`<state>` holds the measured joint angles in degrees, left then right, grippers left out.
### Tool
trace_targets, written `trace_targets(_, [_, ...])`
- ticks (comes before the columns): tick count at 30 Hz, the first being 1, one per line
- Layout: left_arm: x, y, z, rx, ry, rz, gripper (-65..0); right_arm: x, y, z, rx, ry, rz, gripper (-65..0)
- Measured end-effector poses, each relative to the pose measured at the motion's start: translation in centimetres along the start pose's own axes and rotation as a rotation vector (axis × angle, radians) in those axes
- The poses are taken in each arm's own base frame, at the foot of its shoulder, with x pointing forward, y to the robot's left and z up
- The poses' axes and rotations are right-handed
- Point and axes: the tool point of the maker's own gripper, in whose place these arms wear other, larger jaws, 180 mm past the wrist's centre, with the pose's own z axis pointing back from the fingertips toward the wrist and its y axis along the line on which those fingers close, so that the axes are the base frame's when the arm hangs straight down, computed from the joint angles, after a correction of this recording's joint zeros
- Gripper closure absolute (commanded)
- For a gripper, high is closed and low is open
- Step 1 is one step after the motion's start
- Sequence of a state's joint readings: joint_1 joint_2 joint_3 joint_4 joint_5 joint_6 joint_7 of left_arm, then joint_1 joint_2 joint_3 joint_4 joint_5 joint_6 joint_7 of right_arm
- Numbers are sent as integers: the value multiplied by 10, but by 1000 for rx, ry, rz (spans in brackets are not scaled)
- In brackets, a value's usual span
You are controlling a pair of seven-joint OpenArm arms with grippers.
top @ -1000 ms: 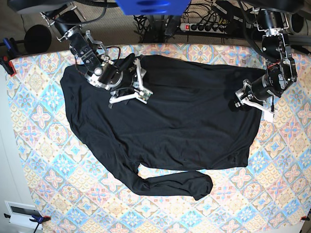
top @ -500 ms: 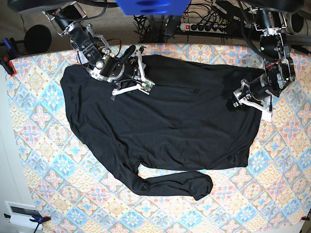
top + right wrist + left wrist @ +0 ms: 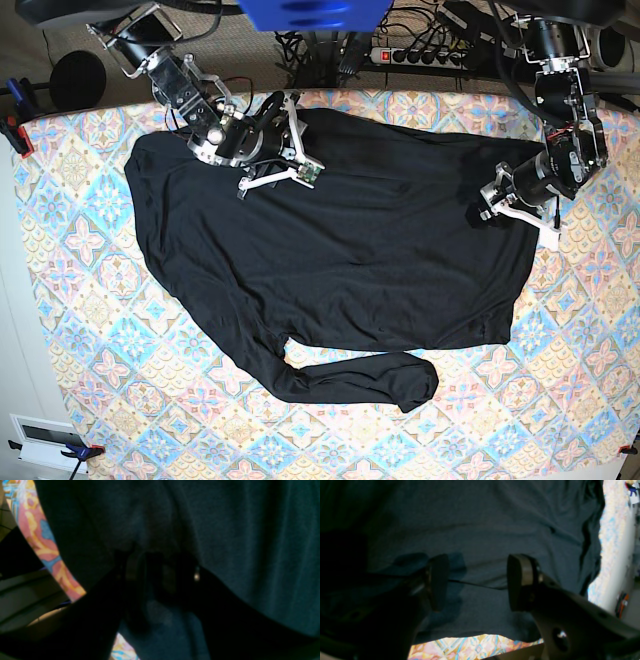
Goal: Layout the t-shirt on the table in an organized manner, then fold the t-shirt properly
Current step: 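Release the shoulders and move both grippers inward onto the shirt body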
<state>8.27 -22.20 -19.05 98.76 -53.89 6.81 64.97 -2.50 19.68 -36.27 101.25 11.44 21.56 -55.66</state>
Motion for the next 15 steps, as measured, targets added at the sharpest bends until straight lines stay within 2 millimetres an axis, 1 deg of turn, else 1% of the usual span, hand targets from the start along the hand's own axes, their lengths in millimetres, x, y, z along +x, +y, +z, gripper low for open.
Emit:
trace_targets(2, [0,-1,0,-5,1,2,-363,0,0,0,4,-1,3,-221])
trace_targets(4, [0,0,0,-2,1,2,-363,0,1,0,5,-1,2,-184])
trace_targets(5, [0,0,0,0,1,1,-363,0,1,0,7,-2,2,-151])
trace_targets(7, [0,0,0,-2,0,1,-363,2,3,0,15,-9,-3,-56])
trace_targets(8, [0,0,0,-1,0,1,-363,2,4,0,18,-11,-5,-19])
trace_targets(9, [0,0,0,-1,1,1,-363,3,4,0,16,-13,-2,-7])
trace_targets(11, [0,0,0,-1,1,1,-363,5,3,2,11,-18,3,-7])
trace_targets(15, [0,0,0,-2,1,1,-363,10,3,13,-21,-17,39,-4])
